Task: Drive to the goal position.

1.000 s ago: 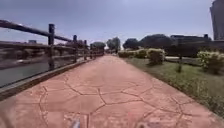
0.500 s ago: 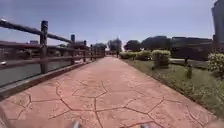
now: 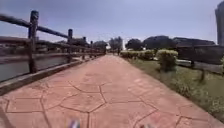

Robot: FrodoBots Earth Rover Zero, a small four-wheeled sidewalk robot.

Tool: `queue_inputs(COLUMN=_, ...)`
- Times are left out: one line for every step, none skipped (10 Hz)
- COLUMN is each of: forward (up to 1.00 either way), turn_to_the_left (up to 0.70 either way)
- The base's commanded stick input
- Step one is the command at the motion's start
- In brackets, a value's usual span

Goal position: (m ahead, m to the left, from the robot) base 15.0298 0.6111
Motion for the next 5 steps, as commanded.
queue_inputs(forward=0.85, turn_to_the_left=0.00)
queue_inputs(forward=0.85, turn_to_the_left=0.00)
queue_inputs(forward=0.85, turn_to_the_left=0.00)
queue_inputs(forward=0.85, turn_to_the_left=0.00)
queue_inputs(forward=0.85, turn_to_the_left=0.00)
